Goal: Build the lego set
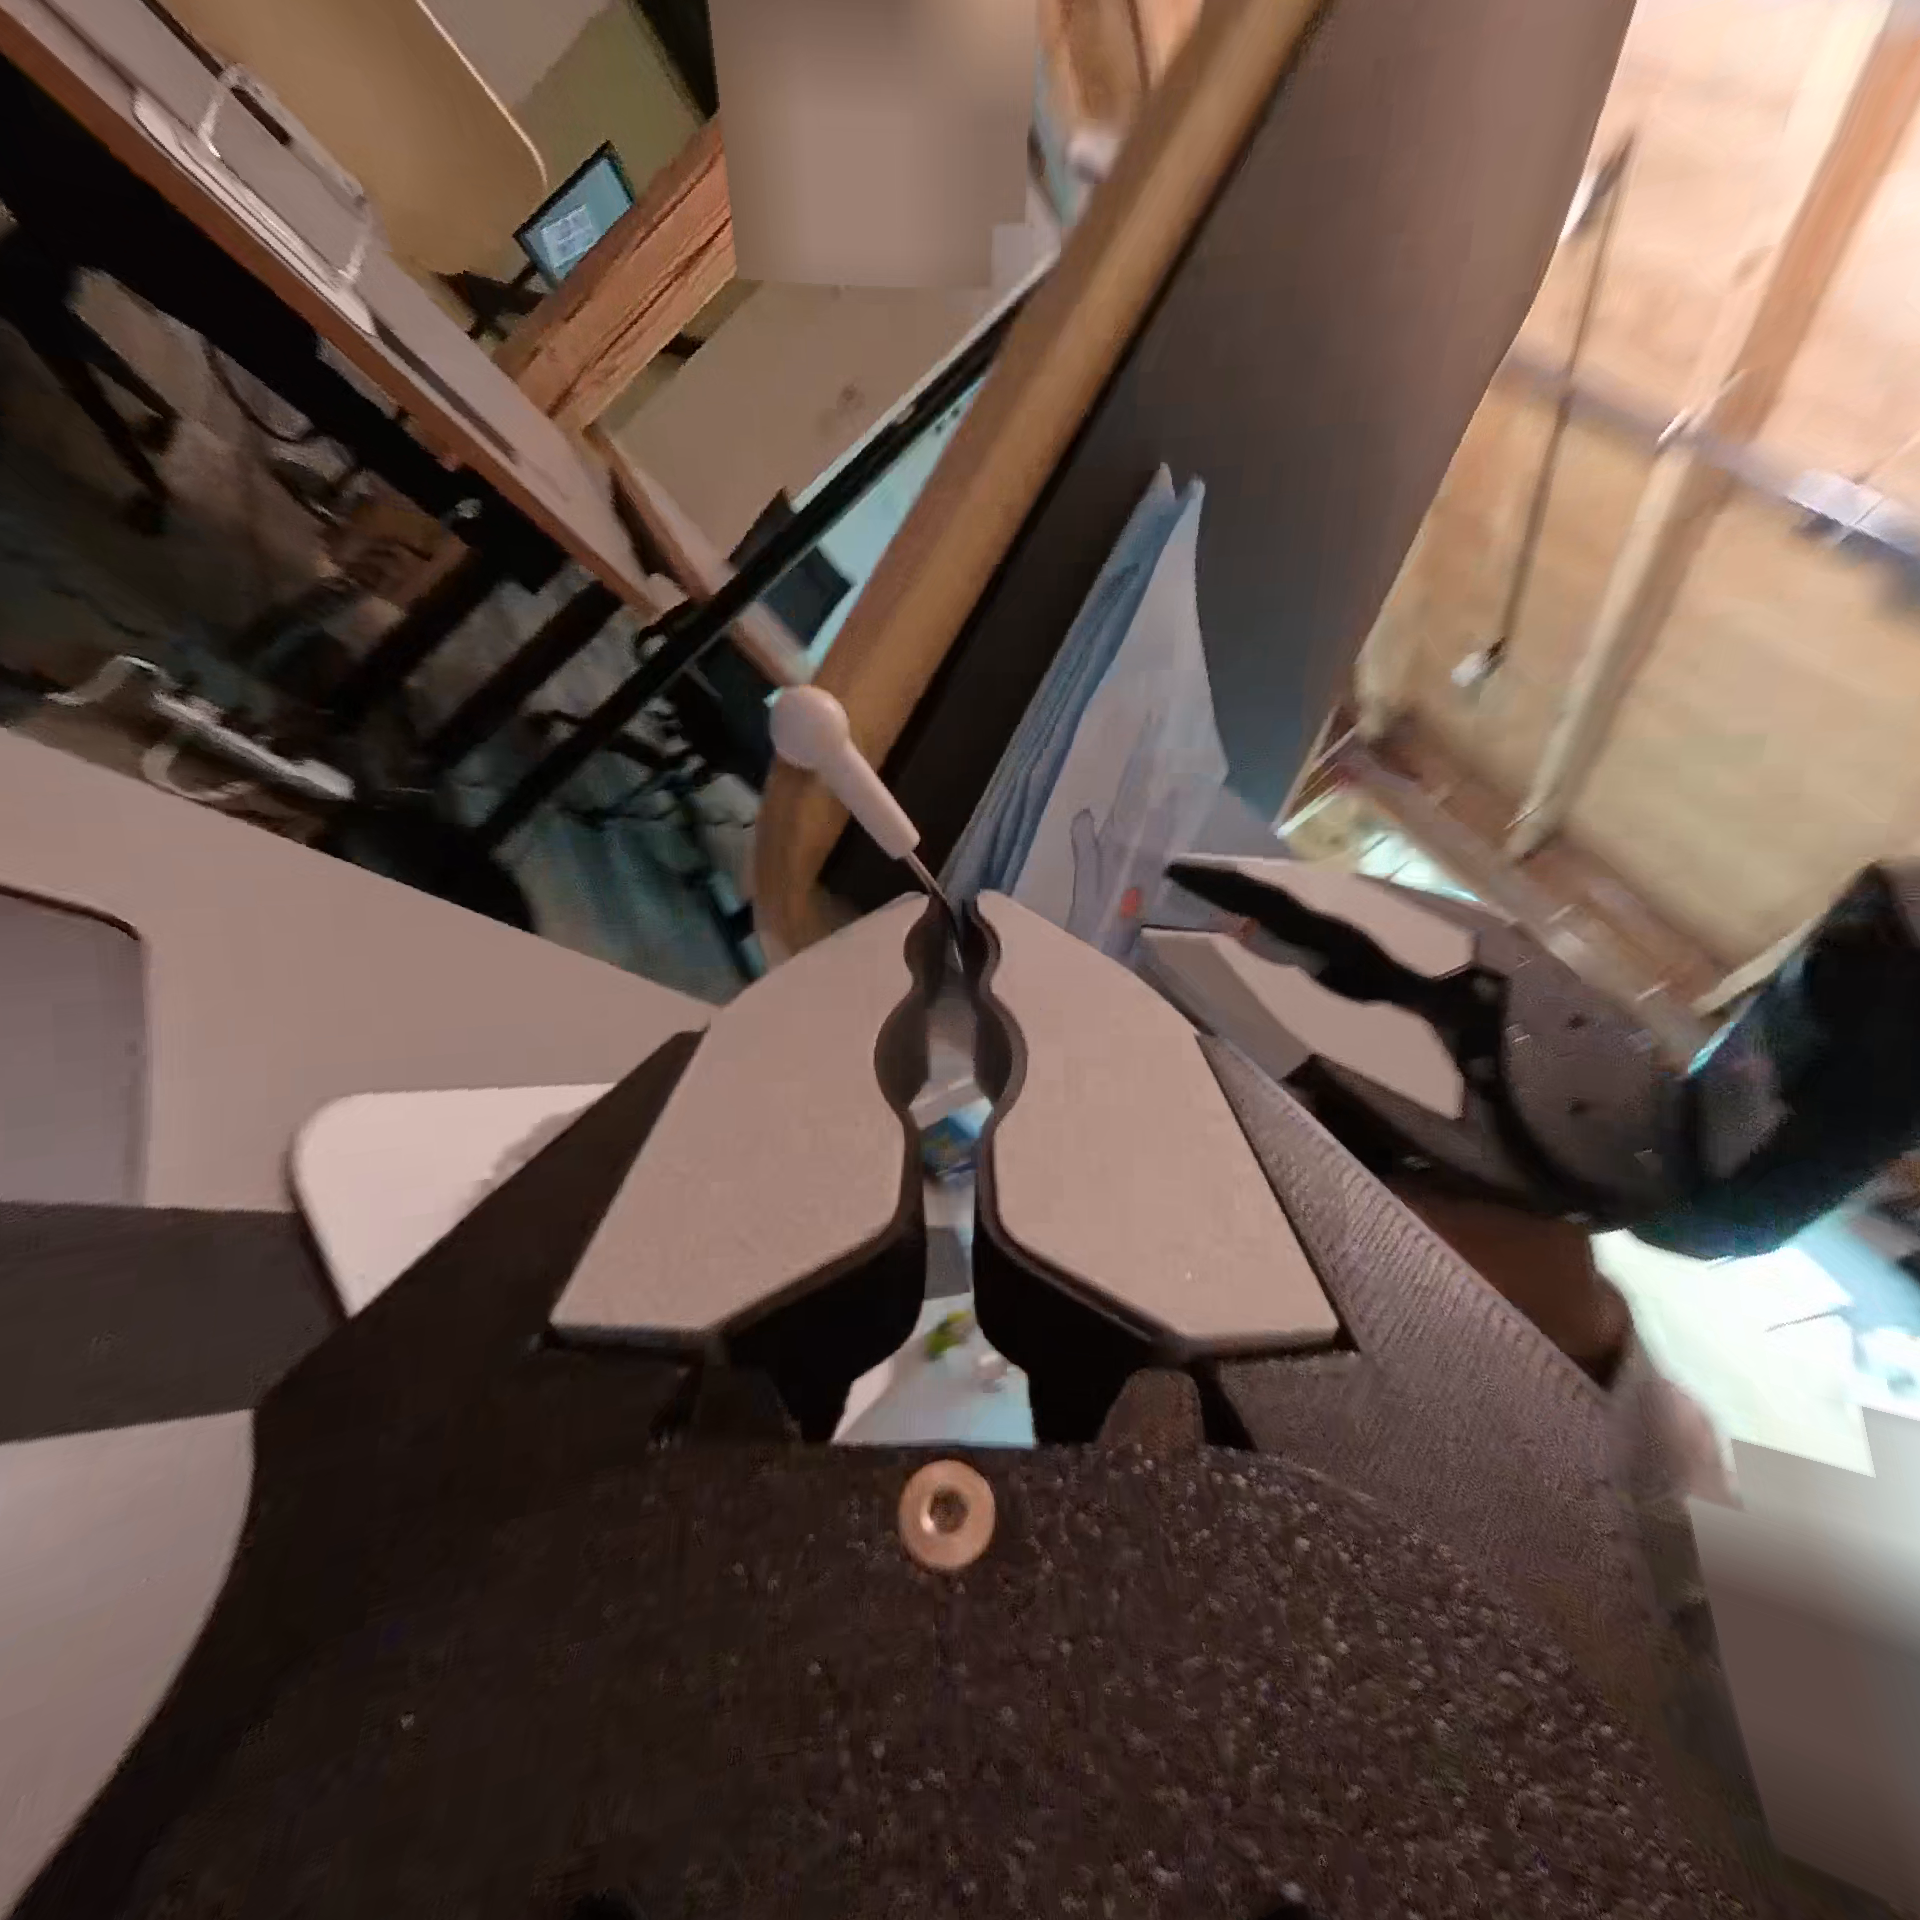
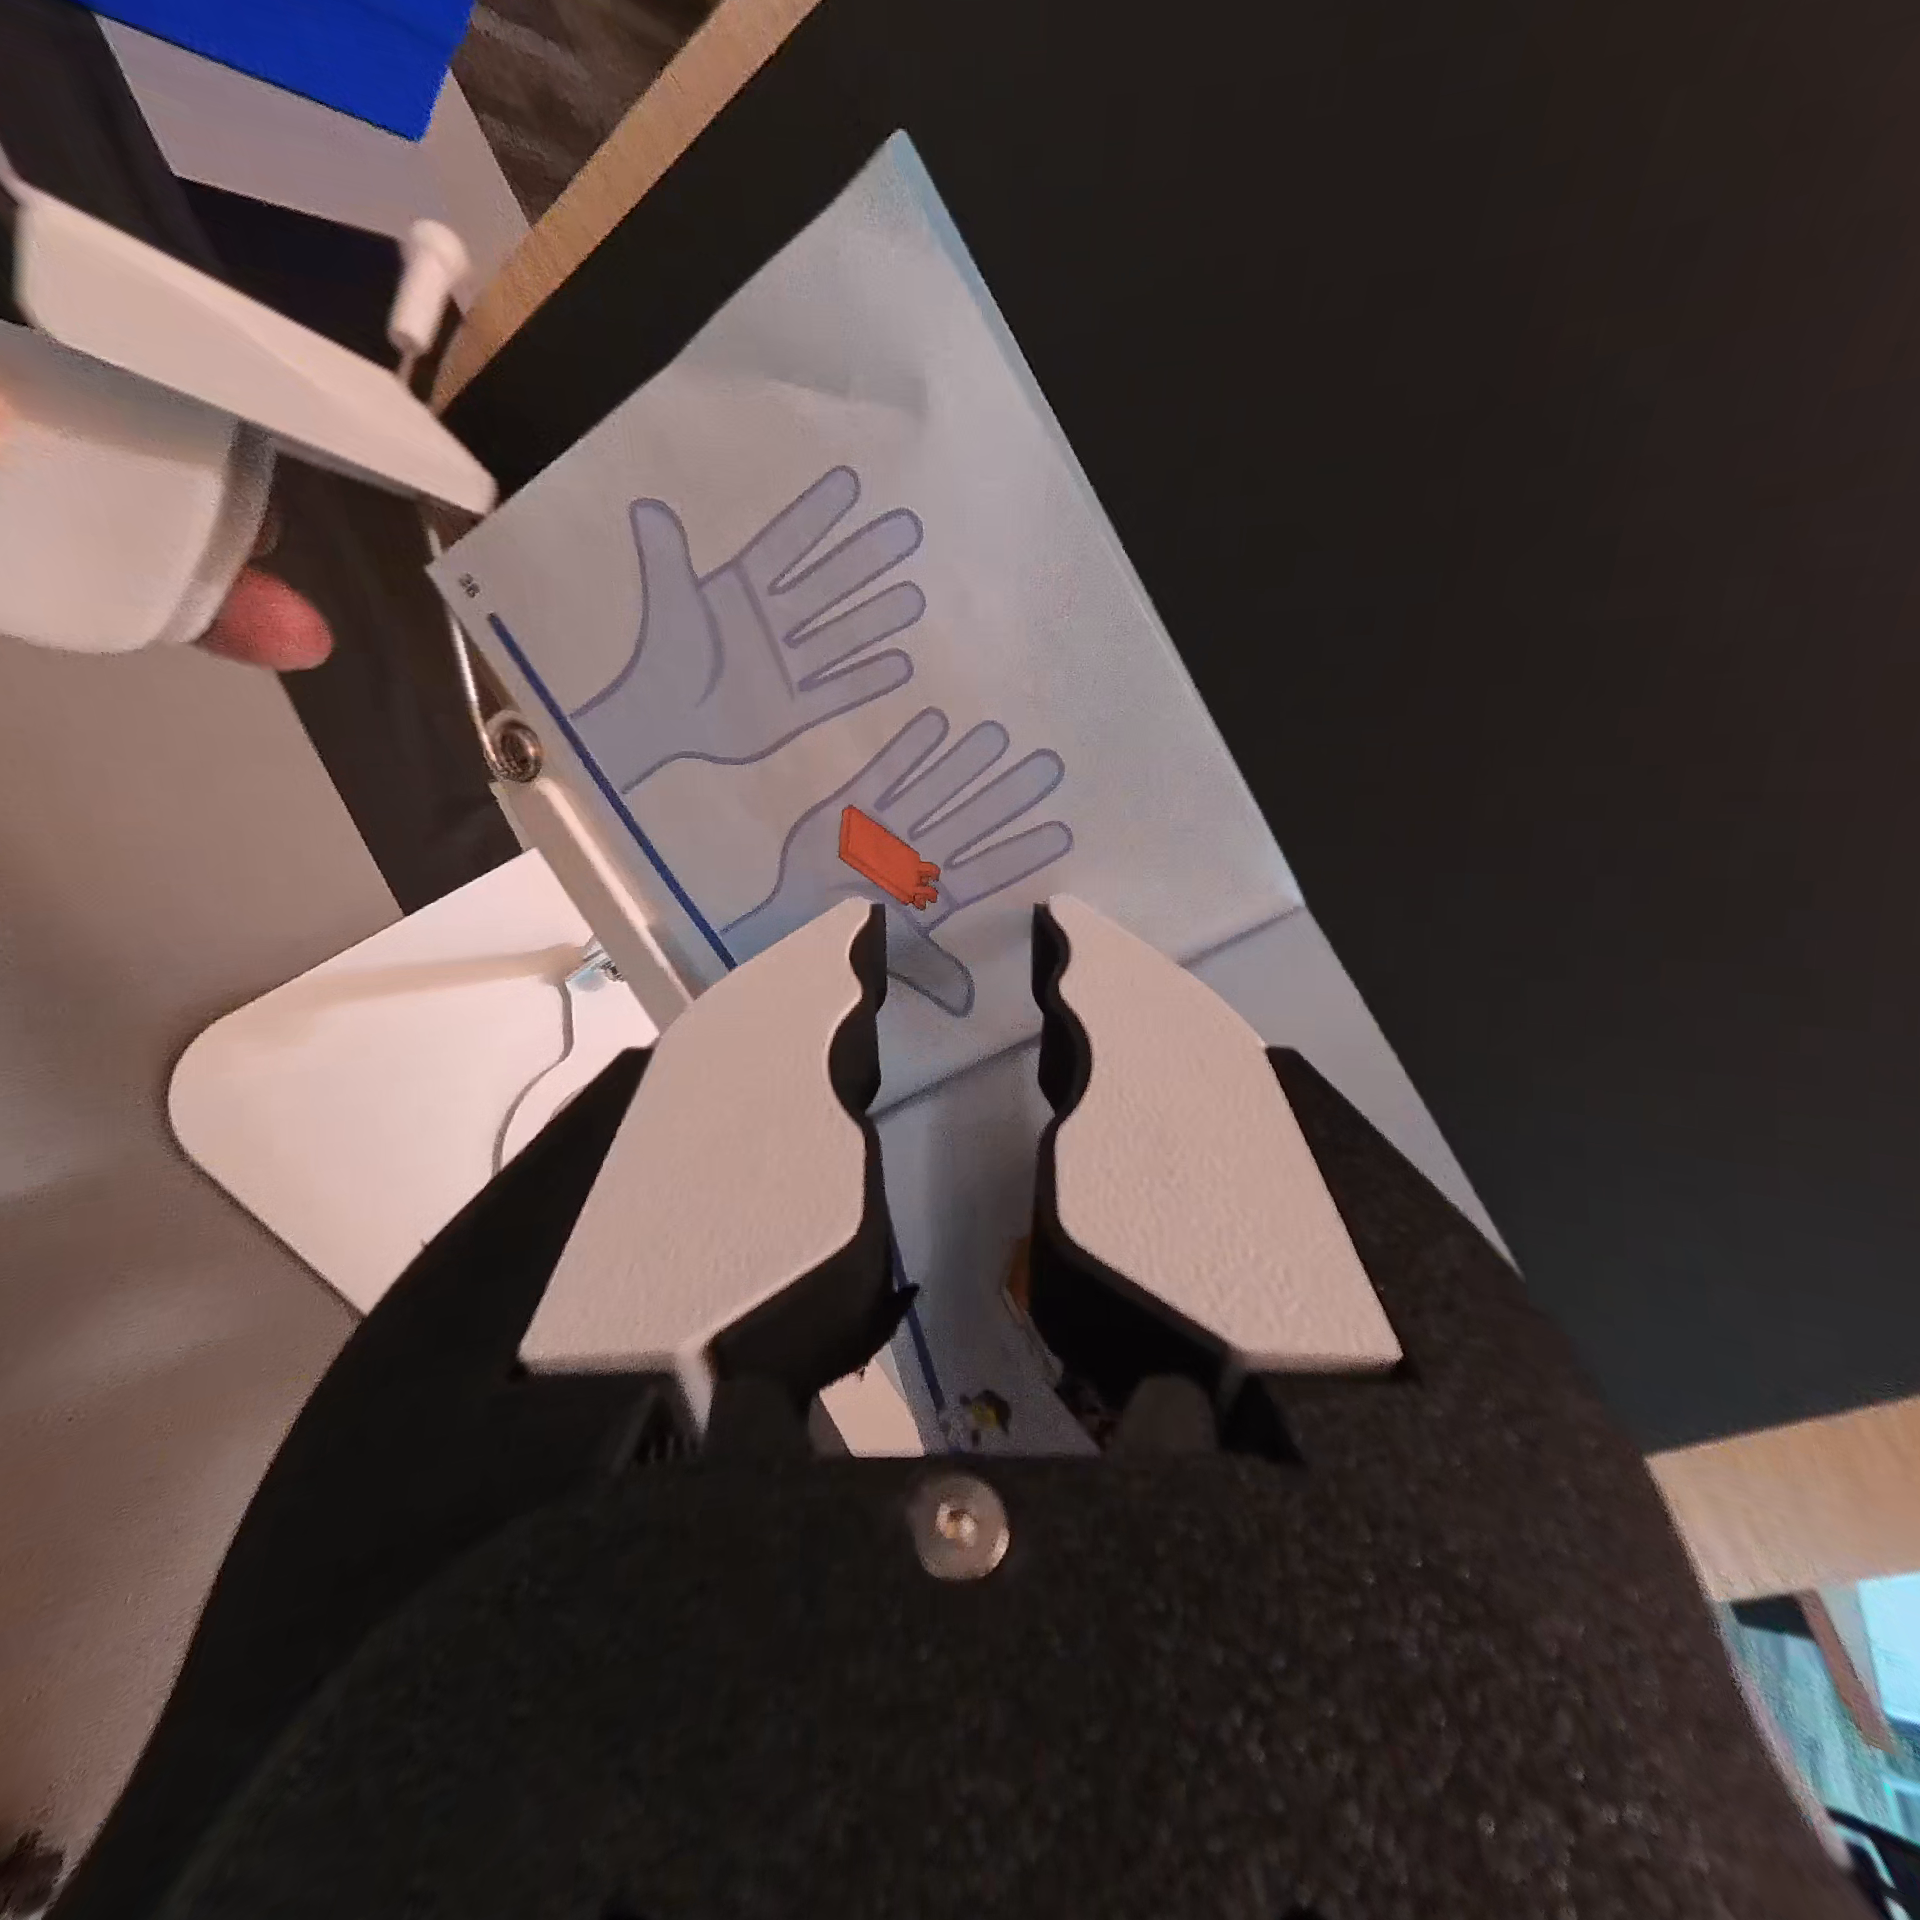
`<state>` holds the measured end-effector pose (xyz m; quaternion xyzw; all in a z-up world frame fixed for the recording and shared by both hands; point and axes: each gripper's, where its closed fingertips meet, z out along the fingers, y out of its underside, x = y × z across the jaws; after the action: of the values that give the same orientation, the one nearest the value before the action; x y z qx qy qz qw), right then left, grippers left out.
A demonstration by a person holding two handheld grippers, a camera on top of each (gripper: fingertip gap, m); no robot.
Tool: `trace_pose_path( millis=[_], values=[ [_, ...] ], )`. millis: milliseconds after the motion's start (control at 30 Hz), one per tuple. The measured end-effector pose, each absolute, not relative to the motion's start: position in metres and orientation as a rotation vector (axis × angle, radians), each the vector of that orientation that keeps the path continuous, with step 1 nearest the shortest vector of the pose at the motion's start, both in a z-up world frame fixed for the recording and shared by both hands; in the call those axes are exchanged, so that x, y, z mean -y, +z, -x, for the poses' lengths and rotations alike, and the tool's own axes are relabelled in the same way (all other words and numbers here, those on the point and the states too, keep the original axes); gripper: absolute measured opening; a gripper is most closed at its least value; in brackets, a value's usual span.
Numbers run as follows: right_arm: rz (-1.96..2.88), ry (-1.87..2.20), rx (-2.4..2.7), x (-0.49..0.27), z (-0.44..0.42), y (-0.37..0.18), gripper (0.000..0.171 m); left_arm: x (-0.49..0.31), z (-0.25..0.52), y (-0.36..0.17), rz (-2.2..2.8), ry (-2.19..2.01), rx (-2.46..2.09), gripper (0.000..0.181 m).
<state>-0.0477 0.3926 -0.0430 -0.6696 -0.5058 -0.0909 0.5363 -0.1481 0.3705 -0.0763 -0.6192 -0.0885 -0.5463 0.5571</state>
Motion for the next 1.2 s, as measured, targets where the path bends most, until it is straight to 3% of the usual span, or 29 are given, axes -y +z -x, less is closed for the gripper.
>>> trace_pose_path(
  millis=[133, 367, 933, 1200],
  values=[
    [1.559, -0.314, 1.207, -0.398, 0.047, -0.046, 0.025, -0.364, 0.149, -0.074, 1.333, -1.361, 0.235, 0.000],
    [1.560, -0.341, 1.197, -0.401, 0.048, -0.048, 0.025, -0.366, 0.137, -0.057, 1.488, -0.893, -0.141, 0.002],
    [1.603, -0.338, 1.090, -0.404, 0.049, -0.046, 0.020, -0.352, 0.151, -0.083, 1.179, -1.301, 0.297, 0.001],
    [1.605, -0.383, 1.094, -0.404, 0.050, -0.048, 0.019, -0.349, 0.137, -0.061, 1.315, -0.834, -0.072, 0.003]
  ],
)
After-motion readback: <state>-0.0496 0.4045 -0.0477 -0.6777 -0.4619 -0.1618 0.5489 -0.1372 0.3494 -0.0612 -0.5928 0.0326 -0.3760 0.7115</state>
